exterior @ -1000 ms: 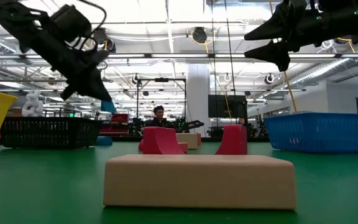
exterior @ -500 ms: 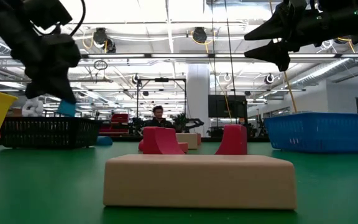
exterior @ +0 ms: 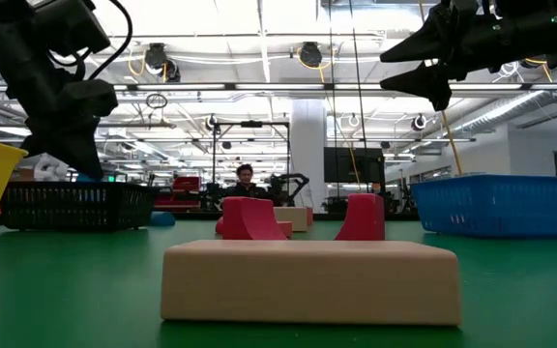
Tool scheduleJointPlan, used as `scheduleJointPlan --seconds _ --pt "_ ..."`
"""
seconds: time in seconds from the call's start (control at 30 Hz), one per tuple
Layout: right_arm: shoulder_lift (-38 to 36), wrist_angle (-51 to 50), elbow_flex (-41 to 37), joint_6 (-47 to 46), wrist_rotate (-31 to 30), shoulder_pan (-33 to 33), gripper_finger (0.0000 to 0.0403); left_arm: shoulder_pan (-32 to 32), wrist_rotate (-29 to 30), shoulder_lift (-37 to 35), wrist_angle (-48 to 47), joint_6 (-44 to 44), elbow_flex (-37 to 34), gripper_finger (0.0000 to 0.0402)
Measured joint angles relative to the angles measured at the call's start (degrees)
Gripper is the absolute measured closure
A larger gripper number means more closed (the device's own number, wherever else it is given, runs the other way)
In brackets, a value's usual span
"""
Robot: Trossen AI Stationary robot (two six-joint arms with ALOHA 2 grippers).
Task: Sort & place blocks by color
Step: Put the left blue block into the black bin, then put the center red block into the yellow bin
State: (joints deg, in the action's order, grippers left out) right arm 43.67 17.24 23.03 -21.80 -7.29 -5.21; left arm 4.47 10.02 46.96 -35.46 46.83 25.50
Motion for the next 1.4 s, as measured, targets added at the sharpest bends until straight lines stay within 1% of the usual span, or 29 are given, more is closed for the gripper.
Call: scheduleJointPlan --seconds 0.2,0.43,0.53,0.67,0.87,1.1,1.23,1.4 --pt "0.0 0.02 0.0 0.0 0.02 0.02 0.0165 -0.02 -0.91 0.0 0.0 -0.18 -0.01 0.0361" --pt "-0.01 0.03 0.0 0.0 0.04 0.02 0.0165 -0.02 -0.91 0.0 0.34 -0.78 -0.02 0.0293" --pt "0.0 0.02 0.0 0.0 0.04 0.02 0.0165 -0.02 -1.66 0.01 3.75 -2.07 -0.04 0.0267" --pt "-0.01 0.01 0.0 0.0 0.04 0.02 0.0165 -0.06 -3.49 0.0 12.87 -4.5 -0.04 0.0244" --pt "-0.01 0.01 0.0 0.5 0.06 0.02 0.0165 -0.04 -3.28 0.01 24.07 -10.71 -0.04 0.0234" --pt "0.0 0.0 0.0 1.92 0.05 0.02 0.0165 -0.56 -2.39 1.43 31.49 -16.14 -0.04 0.0233" --pt "-0.01 0.01 0.0 1.86 0.04 0.02 0.0165 -1.95 -2.4 5.03 36.26 -19.54 -0.04 0.0233" --pt "-0.01 0.05 0.0 -0.36 0.05 0.02 0.0165 -3.41 -2.37 10.67 42.8 -24.41 -0.04 0.0233"
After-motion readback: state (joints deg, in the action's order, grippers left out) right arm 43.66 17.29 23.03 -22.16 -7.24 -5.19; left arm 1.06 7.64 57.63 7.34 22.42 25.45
